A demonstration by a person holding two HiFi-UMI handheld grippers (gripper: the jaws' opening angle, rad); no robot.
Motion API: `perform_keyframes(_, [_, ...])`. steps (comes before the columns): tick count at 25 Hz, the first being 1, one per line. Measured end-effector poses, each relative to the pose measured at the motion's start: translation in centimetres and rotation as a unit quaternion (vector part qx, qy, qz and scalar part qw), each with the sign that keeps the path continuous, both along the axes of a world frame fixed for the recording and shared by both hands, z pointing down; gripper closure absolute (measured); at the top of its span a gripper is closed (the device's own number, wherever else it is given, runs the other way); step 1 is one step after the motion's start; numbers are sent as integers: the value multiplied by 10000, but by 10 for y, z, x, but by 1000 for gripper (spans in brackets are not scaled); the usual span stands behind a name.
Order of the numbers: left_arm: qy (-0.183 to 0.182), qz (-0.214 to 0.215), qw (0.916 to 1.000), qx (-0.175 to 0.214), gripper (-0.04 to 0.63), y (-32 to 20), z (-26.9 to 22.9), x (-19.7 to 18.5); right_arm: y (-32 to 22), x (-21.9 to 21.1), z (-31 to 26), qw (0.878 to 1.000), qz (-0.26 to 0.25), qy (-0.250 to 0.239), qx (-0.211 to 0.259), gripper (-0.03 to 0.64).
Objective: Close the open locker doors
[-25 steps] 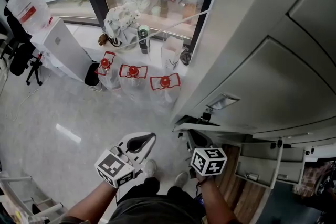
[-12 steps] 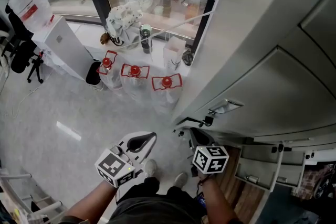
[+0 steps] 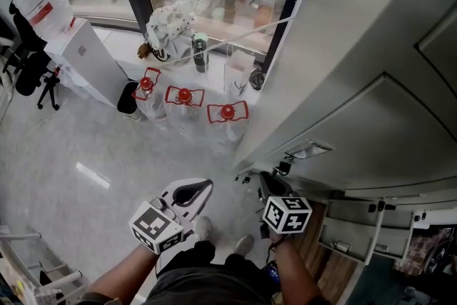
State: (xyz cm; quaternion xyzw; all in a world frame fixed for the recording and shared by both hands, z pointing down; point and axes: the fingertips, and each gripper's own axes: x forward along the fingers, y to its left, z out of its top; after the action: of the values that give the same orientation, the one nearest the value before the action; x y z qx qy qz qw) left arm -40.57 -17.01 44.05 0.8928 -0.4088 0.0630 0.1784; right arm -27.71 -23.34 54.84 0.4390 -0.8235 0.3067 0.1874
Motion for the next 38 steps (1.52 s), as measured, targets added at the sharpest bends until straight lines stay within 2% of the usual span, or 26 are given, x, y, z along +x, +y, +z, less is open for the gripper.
perform_keyframes(25, [-30, -91, 9999, 49, 586, -6, -10, 1, -15, 1, -5, 10000, 38, -59, 11, 586])
perform_keyframes(31, [-14, 1, 9999, 142, 586, 3, -16, 15, 2, 6, -14, 9999, -38, -94, 132, 586])
perform_keyframes(38, [-38, 227, 9992, 319, 586, 24, -26, 49, 43, 30, -34, 9983, -124, -283, 502, 586])
